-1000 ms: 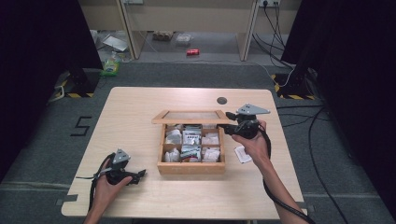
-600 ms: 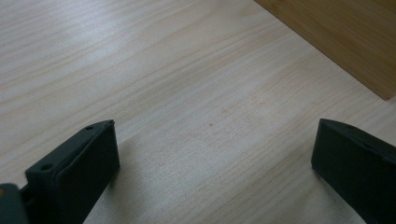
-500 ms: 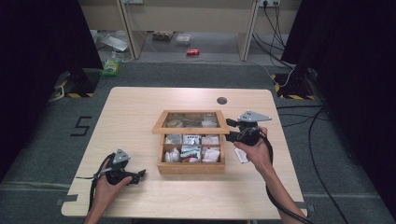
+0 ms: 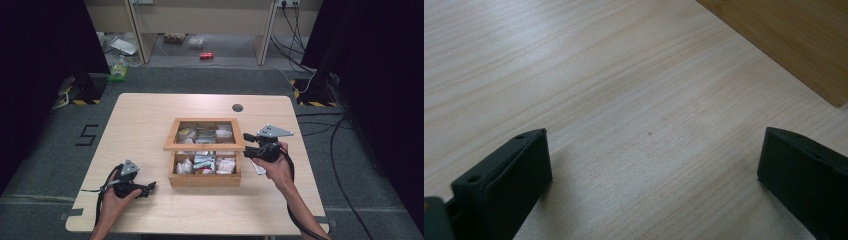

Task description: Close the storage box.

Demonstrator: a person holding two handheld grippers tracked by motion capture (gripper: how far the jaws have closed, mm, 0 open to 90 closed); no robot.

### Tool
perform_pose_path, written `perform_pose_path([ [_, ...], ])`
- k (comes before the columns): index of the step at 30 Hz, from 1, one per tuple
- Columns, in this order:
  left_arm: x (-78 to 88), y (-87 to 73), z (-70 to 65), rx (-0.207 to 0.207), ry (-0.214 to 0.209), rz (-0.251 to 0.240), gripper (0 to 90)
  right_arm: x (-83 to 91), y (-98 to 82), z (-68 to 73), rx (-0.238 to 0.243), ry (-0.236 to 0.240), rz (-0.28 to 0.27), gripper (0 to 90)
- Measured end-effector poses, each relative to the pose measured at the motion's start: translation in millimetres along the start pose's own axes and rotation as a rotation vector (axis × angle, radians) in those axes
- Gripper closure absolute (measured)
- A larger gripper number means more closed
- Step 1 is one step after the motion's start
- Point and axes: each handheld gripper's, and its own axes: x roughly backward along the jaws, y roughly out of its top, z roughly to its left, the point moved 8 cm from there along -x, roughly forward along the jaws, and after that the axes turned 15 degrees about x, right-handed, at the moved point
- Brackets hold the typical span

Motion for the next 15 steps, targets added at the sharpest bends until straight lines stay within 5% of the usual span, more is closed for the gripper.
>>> perform_pose_path([
  [15, 0.0, 0.0, 0.0, 0.001, 0.001, -0.001, 0.2, 0.5, -21.8, 5.1, -0.017, 0.008, 0.017, 49.4],
])
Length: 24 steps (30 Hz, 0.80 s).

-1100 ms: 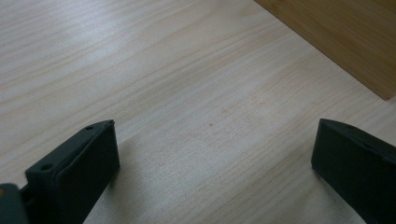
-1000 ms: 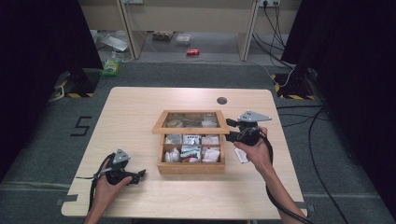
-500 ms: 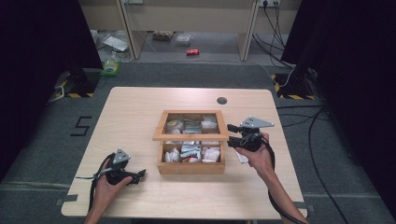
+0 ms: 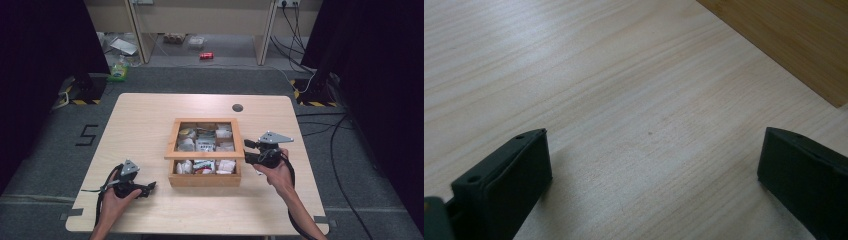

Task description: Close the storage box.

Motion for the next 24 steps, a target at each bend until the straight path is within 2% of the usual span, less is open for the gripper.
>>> perform_pose_path([
  [5, 0.0, 0.1, 0.1, -0.001, 0.0, 0.0, 0.2, 0.6, -10.6, -1.1, -0.028, 0.015, 0.012, 49.9],
  [7, 0.0, 0.1, 0.1, -0.001, 0.0, 0.0, 0.2, -1.1, -16.9, -0.2, -0.01, 0.011, 0.037, 50.4],
  [14, -0.1, 0.0, -0.1, 0.002, 0.0, -0.001, 0.2, -5.1, -27.9, -0.4, -0.024, 0.027, 0.044, 52.7],
  [18, 0.0, 0.0, -0.1, 0.001, 0.0, -0.001, 0.2, -3.5, -29.5, -3.4, -0.025, 0.015, 0.045, 52.7],
  [20, 0.0, 0.0, -0.1, 0.002, 0.001, -0.001, 0.2, -1.8, -33.9, -7.0, -0.013, -0.011, 0.064, 51.5],
  [22, -0.1, 0.0, -0.2, 0.003, 0.001, -0.002, 0.2, 1.8, -30.7, -9.3, -0.086, 0.015, -0.002, 52.3],
  [24, 0.1, 0.0, -0.1, 0.001, 0.002, -0.002, 0.3, 5.7, -28.3, -12.5, -0.042, -0.013, 0.019, 51.4],
])
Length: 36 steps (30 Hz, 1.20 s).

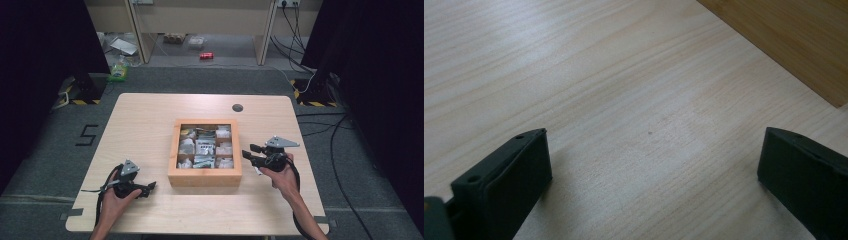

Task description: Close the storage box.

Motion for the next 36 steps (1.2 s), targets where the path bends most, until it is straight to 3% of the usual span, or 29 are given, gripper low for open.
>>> perform_pose_path([
  [3, 0.0, -0.1, -0.1, 0.002, 0.0, 0.001, 0.2, 5.3, 5.2, -3.1, -0.012, -0.012, -0.019, 51.4],
  [13, 0.0, -0.1, 0.0, 0.002, 0.0, 0.001, 0.2, 18.0, -4.4, -15.6, -0.074, -0.063, 0.014, 50.5],
  [36, 0.0, -0.1, 0.0, 0.002, -0.001, 0.001, 0.2, 30.8, -21.1, -26.9, -0.124, -0.109, 0.054, 47.7],
])
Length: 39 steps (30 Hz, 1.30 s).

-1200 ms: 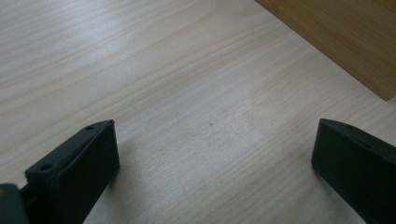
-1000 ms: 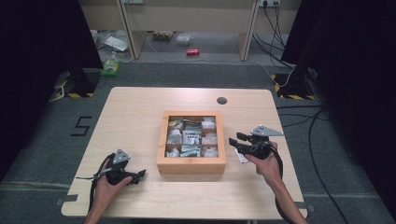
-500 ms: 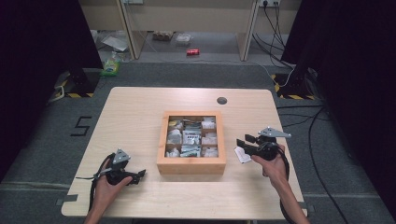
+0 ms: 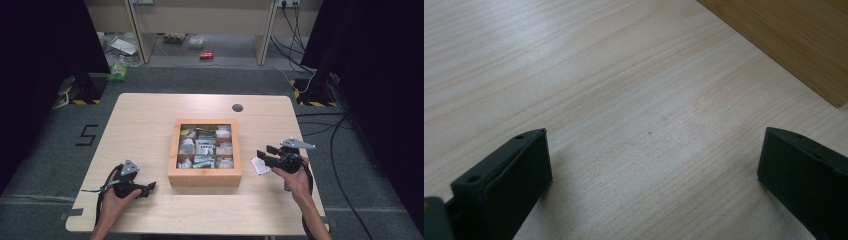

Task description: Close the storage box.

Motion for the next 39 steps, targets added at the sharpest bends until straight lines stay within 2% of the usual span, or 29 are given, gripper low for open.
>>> perform_pose_path([
  [24, 0.0, 0.0, 0.0, 0.0, 0.0, 0.0, 0.2, 22.0, -23.1, -8.1, -0.039, -0.039, 0.044, 39.1],
  [31, 0.0, 0.0, 0.0, 0.0, 0.0, 0.0, 0.3, 26.9, -30.4, -2.5, -0.032, -0.045, 0.078, 36.1],
  [39, 0.2, -0.2, -0.1, -0.001, -0.002, 0.001, 0.2, 28.1, -35.9, 9.6, -0.03, -0.026, 0.101, 31.8],
])
